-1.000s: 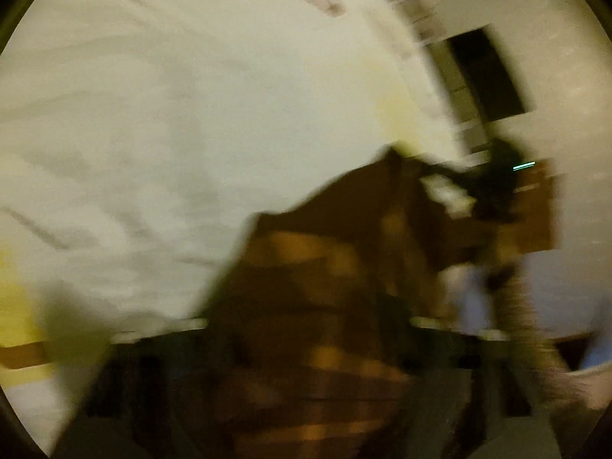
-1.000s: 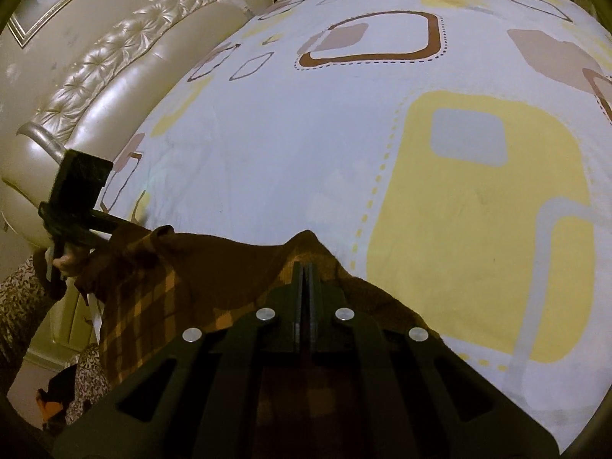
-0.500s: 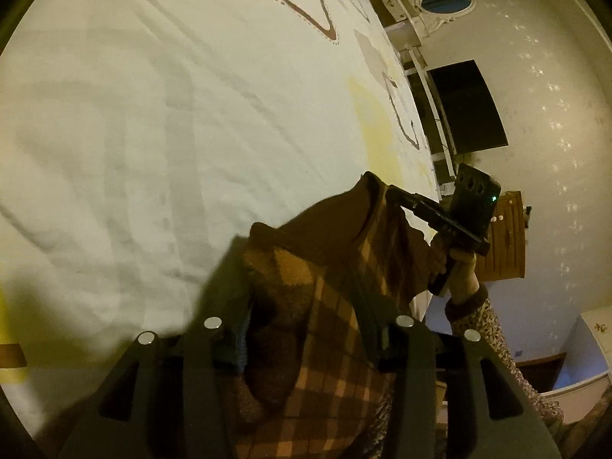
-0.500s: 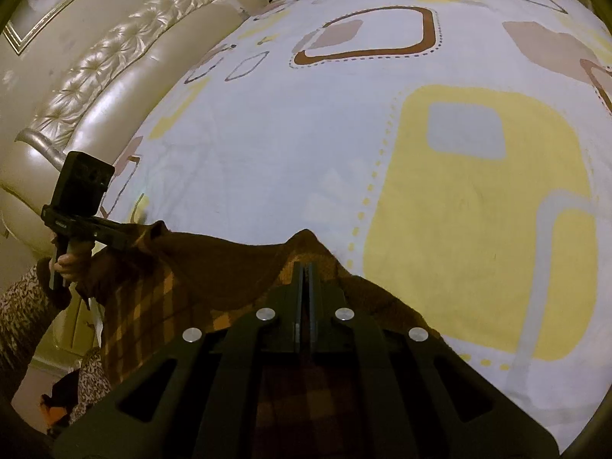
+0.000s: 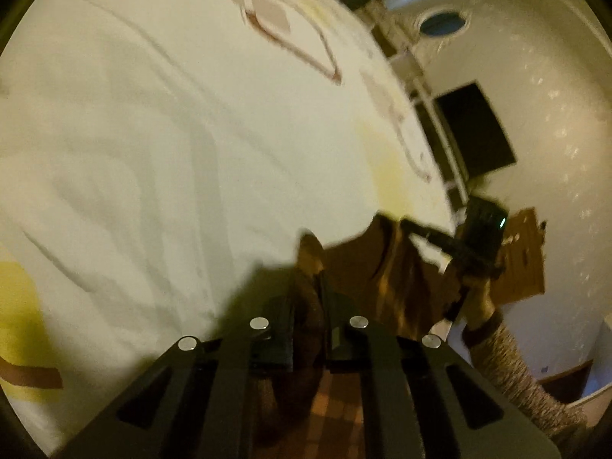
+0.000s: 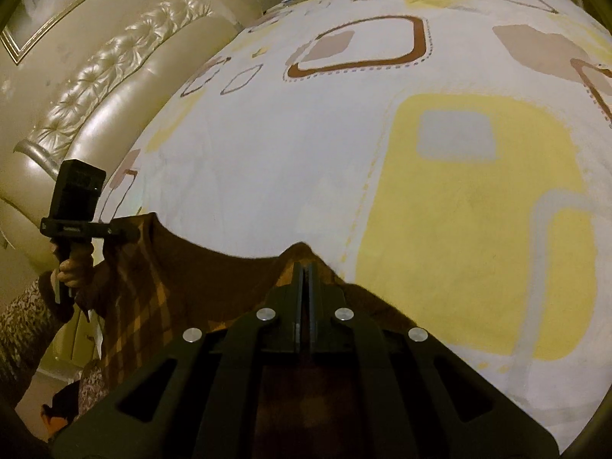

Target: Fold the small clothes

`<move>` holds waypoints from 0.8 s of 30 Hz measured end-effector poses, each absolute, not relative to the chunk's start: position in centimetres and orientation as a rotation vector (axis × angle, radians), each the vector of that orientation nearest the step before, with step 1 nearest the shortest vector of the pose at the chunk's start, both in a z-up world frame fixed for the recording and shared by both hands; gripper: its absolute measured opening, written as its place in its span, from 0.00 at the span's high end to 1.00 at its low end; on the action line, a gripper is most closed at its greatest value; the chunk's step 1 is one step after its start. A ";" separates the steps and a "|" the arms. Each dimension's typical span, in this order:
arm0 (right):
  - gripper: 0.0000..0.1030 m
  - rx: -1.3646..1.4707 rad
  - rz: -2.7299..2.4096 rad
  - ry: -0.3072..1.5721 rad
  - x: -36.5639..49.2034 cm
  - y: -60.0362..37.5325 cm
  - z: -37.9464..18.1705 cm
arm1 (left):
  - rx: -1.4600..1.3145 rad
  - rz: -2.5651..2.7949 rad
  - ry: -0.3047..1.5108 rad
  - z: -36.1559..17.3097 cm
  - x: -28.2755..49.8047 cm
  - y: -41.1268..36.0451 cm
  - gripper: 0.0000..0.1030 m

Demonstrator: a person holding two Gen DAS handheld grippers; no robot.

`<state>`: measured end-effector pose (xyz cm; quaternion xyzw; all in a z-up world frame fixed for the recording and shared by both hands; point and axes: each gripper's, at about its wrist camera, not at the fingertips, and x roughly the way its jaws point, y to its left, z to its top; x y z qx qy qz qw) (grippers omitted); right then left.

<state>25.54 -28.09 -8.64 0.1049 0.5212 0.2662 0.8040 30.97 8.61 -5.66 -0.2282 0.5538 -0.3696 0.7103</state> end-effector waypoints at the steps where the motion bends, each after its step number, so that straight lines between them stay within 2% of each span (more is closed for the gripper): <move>1: 0.99 0.225 0.566 1.110 25.6 -28.1 -8.6 | -0.528 -0.809 1.211 -5.7 31.3 9.1 0.90; 3: 0.99 0.225 0.554 1.095 25.8 -28.1 -8.5 | -0.554 -0.785 1.195 -5.9 31.7 9.5 0.90; 6: 0.99 0.230 0.537 1.101 26.1 -27.9 -9.0 | -0.512 -0.725 1.224 -6.9 32.3 9.2 0.96; 11: 0.99 0.224 0.529 1.116 26.3 -27.7 -9.8 | -0.508 -0.753 1.310 -8.6 32.3 8.9 0.96; 14: 0.99 0.232 0.529 1.113 26.2 -27.9 -9.9 | -0.514 -0.773 1.276 -8.0 32.0 9.9 0.87; 15: 0.99 0.234 0.530 1.114 26.2 -28.0 -9.9 | -0.510 -0.760 1.263 -7.8 31.9 10.4 0.70; 16: 0.99 0.237 0.529 1.116 26.2 -28.1 -10.0 | -0.520 -0.756 1.260 -7.8 31.9 10.8 0.59; 17: 0.99 0.240 0.528 1.117 26.2 -28.1 -10.1 | -0.534 -0.750 1.261 -7.8 31.9 11.0 0.55; 18: 0.99 0.244 0.528 1.117 26.1 -28.2 -10.2 | -0.543 -0.740 1.265 -7.8 32.0 11.2 0.52; 22: 0.99 0.261 0.518 1.122 26.1 -28.1 -10.7 | -0.411 -0.729 1.297 -7.9 31.7 9.4 0.53; 24: 0.99 0.264 0.513 1.125 26.0 -28.0 -10.9 | -0.271 -0.706 1.280 -7.4 31.2 8.0 0.58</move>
